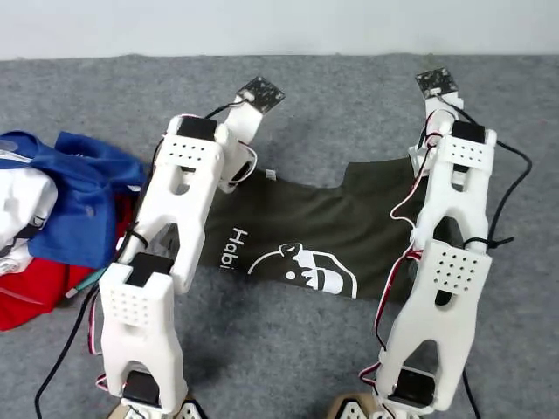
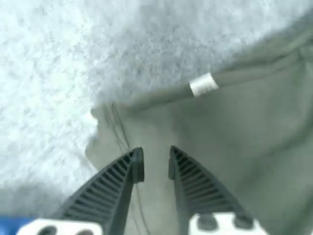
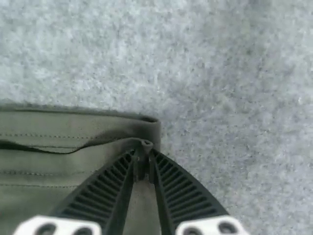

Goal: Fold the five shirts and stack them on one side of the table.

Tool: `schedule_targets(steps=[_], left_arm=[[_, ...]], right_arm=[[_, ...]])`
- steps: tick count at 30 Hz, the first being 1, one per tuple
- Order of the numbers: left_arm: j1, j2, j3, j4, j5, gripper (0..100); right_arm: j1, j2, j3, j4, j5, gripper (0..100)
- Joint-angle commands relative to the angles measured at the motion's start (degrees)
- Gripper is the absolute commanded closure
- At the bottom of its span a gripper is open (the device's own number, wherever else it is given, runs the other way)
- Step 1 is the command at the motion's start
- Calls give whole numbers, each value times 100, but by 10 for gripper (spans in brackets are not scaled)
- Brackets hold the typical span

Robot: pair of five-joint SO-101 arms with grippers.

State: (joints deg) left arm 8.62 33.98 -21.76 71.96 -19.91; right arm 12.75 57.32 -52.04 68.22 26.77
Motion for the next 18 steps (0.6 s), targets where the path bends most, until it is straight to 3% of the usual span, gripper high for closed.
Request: schedule_targets(steps=[1,6,18], left_arm=[[105,352,-66,-510,53,906],[-35,1248,-514,-914,44,907],[-774,2180,-2158,484,-9,907]], right_arm=[[57,-48,-237,-101,79,989],[57,-75,-237,-110,88,989],[66,-40,-422,-66,88,989]])
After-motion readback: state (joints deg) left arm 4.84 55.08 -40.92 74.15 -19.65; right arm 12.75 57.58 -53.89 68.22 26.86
